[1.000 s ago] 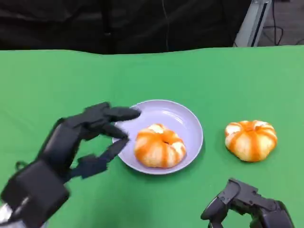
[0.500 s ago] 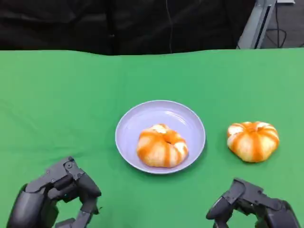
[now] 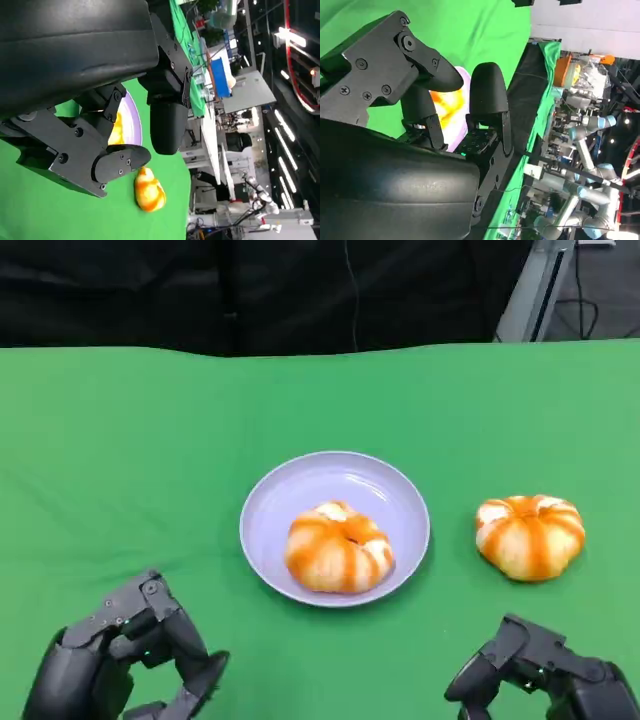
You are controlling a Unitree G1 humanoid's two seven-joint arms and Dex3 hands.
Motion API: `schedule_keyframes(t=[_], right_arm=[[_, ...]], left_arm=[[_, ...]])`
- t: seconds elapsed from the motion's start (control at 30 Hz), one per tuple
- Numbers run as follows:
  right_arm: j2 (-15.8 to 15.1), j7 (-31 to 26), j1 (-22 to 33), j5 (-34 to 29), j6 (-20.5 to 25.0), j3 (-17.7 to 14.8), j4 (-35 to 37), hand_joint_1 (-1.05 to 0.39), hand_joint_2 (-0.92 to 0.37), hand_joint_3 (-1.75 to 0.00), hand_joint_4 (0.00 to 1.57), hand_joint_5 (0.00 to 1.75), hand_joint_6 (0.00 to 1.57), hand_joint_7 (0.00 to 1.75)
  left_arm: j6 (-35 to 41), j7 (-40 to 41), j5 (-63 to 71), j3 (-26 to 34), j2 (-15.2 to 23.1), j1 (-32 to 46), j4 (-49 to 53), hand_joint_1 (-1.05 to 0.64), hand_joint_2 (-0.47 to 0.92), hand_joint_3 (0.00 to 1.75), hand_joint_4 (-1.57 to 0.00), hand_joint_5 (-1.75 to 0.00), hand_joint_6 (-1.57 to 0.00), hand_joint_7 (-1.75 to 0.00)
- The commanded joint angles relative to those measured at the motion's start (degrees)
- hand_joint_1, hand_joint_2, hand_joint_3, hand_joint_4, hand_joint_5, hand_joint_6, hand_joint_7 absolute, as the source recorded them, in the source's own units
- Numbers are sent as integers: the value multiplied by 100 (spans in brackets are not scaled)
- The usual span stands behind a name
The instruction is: Grasp the bread from the table and place it into the plate.
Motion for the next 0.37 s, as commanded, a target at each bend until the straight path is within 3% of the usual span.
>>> schedule_keyframes(t=[0.03,0.37], right_arm=[[8,-9,7,31,12,12,-49,-13,-38,-124,70,159,77,132],[30,-23,-9,-64,-20,32,-47,-10,-37,-127,70,160,77,132]], left_arm=[[-243,-113,-53,105,65,-115,195,-6,45,107,-84,-175,-63,-168],[-291,-62,80,186,55,-163,299,-6,43,111,-85,-175,-67,-166]])
